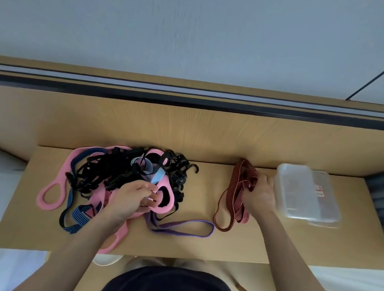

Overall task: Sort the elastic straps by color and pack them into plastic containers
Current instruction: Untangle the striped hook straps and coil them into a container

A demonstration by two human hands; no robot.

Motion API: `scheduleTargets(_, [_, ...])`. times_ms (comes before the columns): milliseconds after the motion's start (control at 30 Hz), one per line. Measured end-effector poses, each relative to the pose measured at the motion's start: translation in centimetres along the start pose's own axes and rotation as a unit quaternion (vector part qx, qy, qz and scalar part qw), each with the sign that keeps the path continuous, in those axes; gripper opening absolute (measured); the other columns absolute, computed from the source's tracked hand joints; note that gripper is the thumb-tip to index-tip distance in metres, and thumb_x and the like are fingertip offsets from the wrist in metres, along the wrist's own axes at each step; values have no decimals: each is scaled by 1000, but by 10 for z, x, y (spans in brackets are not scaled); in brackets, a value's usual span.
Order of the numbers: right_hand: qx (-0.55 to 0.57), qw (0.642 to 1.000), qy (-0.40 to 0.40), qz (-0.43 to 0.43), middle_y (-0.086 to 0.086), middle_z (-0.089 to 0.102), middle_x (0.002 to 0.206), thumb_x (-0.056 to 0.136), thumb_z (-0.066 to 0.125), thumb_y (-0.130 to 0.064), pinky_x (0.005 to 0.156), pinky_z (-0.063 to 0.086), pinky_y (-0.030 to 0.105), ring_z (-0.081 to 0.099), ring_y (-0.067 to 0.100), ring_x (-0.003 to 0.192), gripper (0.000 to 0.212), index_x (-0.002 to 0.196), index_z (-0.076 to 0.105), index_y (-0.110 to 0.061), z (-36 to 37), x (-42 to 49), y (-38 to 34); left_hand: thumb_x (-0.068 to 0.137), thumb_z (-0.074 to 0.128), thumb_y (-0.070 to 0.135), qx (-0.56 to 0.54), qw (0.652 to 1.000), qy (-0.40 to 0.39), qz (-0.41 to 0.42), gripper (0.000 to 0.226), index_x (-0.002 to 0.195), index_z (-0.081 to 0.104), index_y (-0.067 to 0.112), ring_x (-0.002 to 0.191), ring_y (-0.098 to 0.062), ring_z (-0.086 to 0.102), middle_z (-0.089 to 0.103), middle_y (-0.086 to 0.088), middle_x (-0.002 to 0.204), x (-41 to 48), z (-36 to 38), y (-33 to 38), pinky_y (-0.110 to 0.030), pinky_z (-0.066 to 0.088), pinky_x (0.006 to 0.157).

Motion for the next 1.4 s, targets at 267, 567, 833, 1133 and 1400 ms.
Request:
scheduleTargets(267, [-19, 969, -86, -229, 0, 55, 112, 88, 57, -8, 75, 46, 32, 59, 24, 98, 20, 106, 65, -13, 53, -78, -46, 99, 47, 0, 81, 997, -2, 6, 23, 102, 69, 6, 81, -24, 68, 73, -18, 100, -8, -12, -31, -35, 54, 76])
scheduleTargets(567, [-376, 833, -208, -349, 6, 52, 127, 94, 52, -45, 99, 36, 45, 48, 30, 115, 44, 127, 52, -17, 152, -127, -46, 98, 46, -1, 122, 992, 12, 2, 24, 108, 66, 7, 81, -20, 65, 71, -13, 98, -22, -27, -42, -35, 52, 78])
scheduleTargets(833, [-203, 843, -300, -398, 1, 62, 124, 97, 47, -15, 81, 41, 37, 59, 30, 111, 33, 128, 60, -22, 141, -134, -101, 98, 48, 0, 73, 997, 34, 5, 21, 107, 66, 7, 79, -18, 68, 74, -13, 96, -29, -44, -35, -19, 53, 65])
scheduleTargets(1133, [0, 868, -295, -399, -17, 46, 93, 95, 53, -8, 78, 35, 27, 47, 12, 92, 20, 100, 68, -20, 83, -138, -191, 72, 28, -33, -46, 997, 10, 66, 69, 112, 68, 6, 96, -21, 67, 70, -16, 110, -19, -65, 13, -34, 58, 82])
scheduleTargets(1400, [203, 888, -311, -272, 14, 67, 90, 94, 57, 5, 76, 47, 34, 61, 18, 78, 19, 93, 69, -10, 41, -127, -224, 77, 52, -22, -8, 988, -70, 134, 54, 122, 66, 4, 116, -24, 64, 70, -19, 122, -21, -54, 16, -36, 50, 102])
Point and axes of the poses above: each hand's wrist, its own x-axis towards the middle knuckle, its own z-axis out of the palm, y = z × x, the point moved 3 cm from there along x, towards the middle knuckle
